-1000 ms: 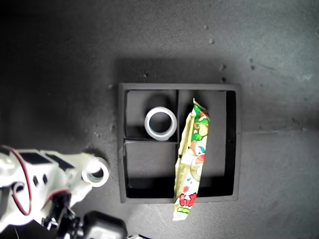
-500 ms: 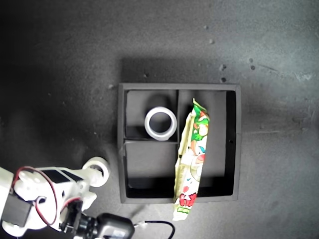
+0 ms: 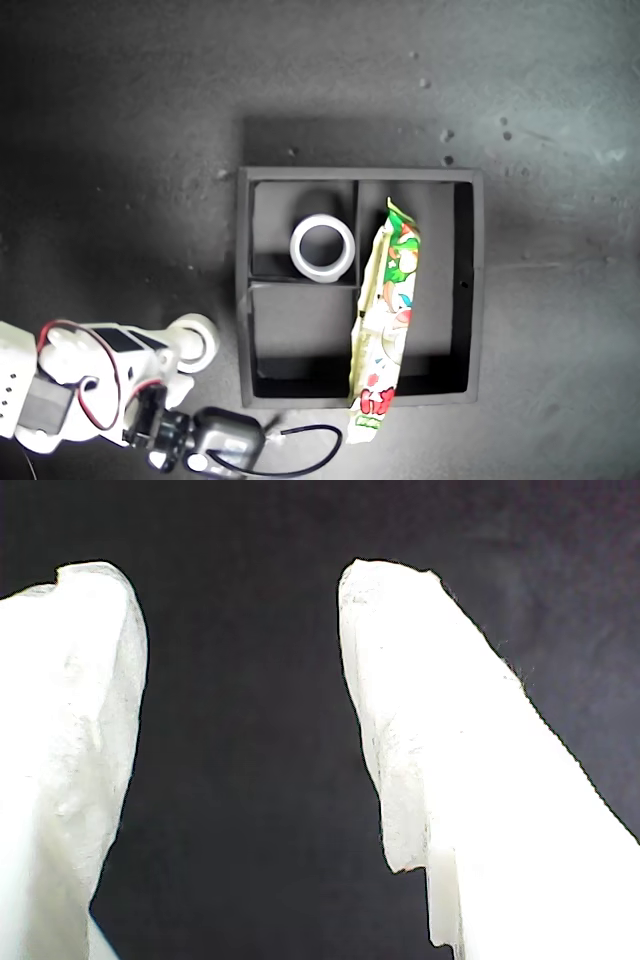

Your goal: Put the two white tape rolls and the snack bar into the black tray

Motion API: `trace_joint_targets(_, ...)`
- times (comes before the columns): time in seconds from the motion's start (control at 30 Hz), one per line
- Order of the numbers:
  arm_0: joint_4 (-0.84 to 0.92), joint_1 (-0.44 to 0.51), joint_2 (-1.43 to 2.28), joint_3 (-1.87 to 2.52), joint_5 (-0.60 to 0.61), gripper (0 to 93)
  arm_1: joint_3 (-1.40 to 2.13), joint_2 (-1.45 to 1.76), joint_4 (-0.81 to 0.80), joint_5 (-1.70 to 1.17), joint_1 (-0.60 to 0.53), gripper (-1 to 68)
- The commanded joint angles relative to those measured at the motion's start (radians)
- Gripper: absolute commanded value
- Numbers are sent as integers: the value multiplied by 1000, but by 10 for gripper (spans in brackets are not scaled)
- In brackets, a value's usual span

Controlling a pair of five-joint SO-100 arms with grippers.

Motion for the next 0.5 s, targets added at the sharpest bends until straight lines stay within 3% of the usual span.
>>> trace_joint_targets(0.0,-18,-20,-6,14,-29,38,3,20,-20,5,-15,125)
trace_joint_targets(0.1,69,-51,49,-26,15,2,14,20,-23,6,-34,125)
trace_joint_targets(0.27,449,-130,132,-365,196,1,23,20,-32,14,-66,126)
trace_joint_targets(0.47,862,-204,-210,-1120,387,1,103,20,-121,34,-107,126)
